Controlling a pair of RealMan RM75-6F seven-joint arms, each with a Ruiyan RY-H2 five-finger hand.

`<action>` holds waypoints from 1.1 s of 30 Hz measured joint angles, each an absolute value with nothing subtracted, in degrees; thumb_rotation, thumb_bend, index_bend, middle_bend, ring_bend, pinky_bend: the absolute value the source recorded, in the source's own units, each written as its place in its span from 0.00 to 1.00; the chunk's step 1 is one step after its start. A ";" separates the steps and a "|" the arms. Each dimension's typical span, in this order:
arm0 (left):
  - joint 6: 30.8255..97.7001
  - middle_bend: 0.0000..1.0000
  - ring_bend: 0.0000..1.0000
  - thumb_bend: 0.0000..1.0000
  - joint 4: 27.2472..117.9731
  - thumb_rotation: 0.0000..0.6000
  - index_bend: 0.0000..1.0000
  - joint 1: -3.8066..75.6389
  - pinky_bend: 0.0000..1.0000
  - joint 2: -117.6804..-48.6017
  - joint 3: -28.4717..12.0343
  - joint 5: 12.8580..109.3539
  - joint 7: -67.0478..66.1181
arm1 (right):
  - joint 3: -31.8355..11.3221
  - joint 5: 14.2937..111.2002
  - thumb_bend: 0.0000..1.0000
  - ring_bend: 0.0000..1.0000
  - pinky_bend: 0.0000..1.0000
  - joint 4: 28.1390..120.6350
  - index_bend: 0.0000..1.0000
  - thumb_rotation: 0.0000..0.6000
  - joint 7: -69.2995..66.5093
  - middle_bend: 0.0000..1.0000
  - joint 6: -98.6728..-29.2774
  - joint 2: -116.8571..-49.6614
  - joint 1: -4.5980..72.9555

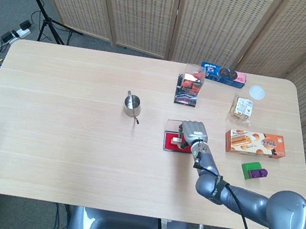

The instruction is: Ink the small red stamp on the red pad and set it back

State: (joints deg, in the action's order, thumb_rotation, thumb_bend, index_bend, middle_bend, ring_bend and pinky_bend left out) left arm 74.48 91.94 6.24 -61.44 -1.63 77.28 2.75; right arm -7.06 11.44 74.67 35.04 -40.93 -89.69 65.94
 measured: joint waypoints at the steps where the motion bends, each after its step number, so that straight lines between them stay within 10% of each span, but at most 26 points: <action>1: 74.42 0.00 0.00 0.00 91.97 1.00 0.00 6.27 0.00 -61.45 -1.64 77.25 2.72 | -7.02 11.80 0.65 1.00 1.00 74.23 0.58 1.00 34.56 0.96 -40.63 -89.97 65.77; 33: 74.33 0.00 0.00 0.00 92.05 1.00 0.00 6.37 0.00 -61.44 -1.59 77.11 2.76 | -6.12 15.46 0.66 1.00 1.00 72.44 0.58 1.00 31.70 0.96 -40.86 -91.85 64.67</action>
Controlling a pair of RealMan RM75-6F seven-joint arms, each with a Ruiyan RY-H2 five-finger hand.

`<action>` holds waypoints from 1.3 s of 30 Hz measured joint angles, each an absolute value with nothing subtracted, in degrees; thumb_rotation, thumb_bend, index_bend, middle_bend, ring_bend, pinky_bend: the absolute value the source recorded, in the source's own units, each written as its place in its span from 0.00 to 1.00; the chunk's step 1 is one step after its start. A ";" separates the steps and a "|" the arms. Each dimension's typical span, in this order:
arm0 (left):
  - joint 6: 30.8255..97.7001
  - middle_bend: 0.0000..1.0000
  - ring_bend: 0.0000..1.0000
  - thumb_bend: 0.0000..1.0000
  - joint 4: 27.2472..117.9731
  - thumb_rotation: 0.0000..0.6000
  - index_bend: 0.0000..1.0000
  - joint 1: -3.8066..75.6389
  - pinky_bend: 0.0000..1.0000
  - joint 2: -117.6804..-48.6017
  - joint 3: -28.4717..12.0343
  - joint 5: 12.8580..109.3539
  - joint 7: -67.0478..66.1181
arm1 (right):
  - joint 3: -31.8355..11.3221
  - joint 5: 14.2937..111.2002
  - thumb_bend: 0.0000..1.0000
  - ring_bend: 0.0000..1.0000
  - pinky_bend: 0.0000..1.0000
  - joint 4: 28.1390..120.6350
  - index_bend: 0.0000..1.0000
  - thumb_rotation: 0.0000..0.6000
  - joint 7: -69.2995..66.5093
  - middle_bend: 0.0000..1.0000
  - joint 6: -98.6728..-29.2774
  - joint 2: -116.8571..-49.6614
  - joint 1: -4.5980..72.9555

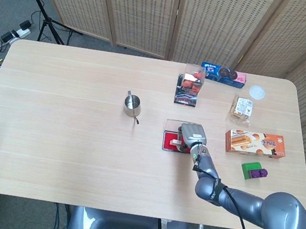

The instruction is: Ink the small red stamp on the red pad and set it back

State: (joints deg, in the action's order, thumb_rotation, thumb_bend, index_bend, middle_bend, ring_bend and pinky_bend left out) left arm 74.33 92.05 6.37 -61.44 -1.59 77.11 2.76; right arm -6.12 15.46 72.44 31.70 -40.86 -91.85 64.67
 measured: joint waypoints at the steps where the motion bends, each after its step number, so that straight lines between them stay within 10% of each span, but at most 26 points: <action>1: 74.39 0.00 0.00 0.00 92.06 1.00 0.00 6.33 0.00 -61.42 -1.58 77.14 2.81 | -6.42 15.56 0.66 1.00 1.00 73.19 0.58 1.00 31.47 0.96 -41.03 -91.30 64.63; 17: 74.42 0.00 0.00 0.00 92.38 1.00 0.00 6.39 0.00 -61.55 -0.94 78.24 1.94 | -6.51 23.87 0.66 1.00 1.00 90.54 0.58 1.00 27.55 0.96 -44.96 -73.76 59.50; 39: 73.87 0.00 0.00 0.00 93.31 1.00 0.00 6.71 0.00 -62.03 -0.33 78.48 -0.20 | -2.43 38.76 0.58 1.00 1.00 79.88 0.58 1.00 14.95 0.96 -38.17 -77.62 49.98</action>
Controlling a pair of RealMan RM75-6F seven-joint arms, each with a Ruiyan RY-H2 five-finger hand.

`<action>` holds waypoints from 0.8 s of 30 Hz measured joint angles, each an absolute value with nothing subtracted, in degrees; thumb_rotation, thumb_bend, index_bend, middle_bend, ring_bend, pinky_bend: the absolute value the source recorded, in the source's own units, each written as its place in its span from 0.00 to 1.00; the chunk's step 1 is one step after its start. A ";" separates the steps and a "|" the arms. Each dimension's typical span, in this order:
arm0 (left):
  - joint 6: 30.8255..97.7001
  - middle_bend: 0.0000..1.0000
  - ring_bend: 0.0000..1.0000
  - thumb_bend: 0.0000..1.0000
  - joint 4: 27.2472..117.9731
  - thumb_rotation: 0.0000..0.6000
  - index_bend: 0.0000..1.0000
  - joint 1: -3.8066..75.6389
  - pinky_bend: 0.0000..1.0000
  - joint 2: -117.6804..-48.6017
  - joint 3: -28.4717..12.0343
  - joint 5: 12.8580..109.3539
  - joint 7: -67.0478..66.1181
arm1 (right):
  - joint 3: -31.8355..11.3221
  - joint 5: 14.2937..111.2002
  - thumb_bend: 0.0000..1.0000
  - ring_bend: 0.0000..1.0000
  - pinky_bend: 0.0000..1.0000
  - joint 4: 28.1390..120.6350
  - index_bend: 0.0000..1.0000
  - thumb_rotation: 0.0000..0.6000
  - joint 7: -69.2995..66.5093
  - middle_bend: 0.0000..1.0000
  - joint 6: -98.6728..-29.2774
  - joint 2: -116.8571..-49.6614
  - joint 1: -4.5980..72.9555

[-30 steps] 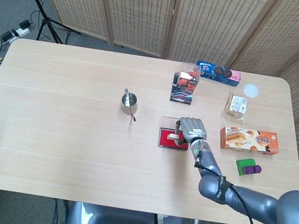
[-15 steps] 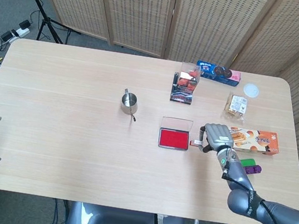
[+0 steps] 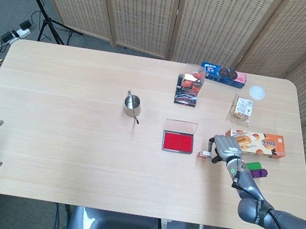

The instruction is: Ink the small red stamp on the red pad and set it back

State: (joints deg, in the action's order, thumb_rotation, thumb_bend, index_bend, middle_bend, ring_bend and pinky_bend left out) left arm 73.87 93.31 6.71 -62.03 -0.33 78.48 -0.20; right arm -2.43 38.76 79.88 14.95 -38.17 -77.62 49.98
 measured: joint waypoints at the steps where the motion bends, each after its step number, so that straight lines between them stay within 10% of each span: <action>1: 73.83 0.00 0.00 0.00 93.35 1.00 0.00 6.75 0.00 -62.05 -0.31 78.46 -0.25 | -2.40 39.07 0.57 1.00 1.00 79.49 0.58 1.00 14.82 0.96 -38.13 -77.75 49.82; 24: 74.01 0.00 0.00 0.00 93.48 1.00 0.00 6.73 0.00 -62.13 -0.20 78.47 -0.47 | -2.46 42.10 0.47 1.00 1.00 75.71 0.58 1.00 12.38 0.96 -36.61 -79.85 47.95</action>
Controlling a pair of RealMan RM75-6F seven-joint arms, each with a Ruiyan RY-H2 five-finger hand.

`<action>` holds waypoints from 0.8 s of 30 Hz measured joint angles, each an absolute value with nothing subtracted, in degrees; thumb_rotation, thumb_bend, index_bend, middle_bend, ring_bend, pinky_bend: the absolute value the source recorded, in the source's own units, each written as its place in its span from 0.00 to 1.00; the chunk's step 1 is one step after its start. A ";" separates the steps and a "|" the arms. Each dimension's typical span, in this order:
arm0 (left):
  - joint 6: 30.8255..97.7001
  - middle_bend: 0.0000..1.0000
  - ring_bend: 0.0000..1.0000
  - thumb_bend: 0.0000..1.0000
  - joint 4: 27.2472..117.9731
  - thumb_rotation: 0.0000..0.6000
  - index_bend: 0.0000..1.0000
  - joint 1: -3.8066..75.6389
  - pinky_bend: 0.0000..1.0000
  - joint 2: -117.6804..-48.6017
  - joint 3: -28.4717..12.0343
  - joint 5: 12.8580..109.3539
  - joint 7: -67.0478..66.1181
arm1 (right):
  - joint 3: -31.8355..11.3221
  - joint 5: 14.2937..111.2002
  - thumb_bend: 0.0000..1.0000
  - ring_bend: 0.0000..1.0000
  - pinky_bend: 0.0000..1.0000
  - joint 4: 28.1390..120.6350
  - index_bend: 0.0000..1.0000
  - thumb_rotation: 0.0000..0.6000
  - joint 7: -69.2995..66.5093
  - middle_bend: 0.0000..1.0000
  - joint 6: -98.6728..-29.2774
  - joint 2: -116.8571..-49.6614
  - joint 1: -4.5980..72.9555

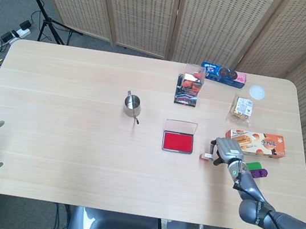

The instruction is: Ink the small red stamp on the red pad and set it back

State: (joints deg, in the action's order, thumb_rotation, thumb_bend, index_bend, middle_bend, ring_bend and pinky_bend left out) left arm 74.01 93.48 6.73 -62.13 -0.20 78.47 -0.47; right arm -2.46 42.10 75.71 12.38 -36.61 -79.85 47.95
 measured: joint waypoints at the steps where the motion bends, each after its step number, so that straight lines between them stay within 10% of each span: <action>1: 73.96 0.00 0.00 0.00 93.50 1.00 0.00 6.74 0.00 -62.13 -0.17 78.47 -0.52 | -2.47 42.28 0.47 1.00 1.00 75.50 0.58 1.00 12.24 0.96 -36.50 -79.94 47.85; 24: 74.02 0.00 0.00 0.00 93.80 1.00 0.00 6.70 0.00 -61.87 -0.10 78.44 -0.32 | -2.99 44.39 0.21 1.00 1.00 74.49 0.50 1.00 11.11 0.96 -36.05 -80.49 46.65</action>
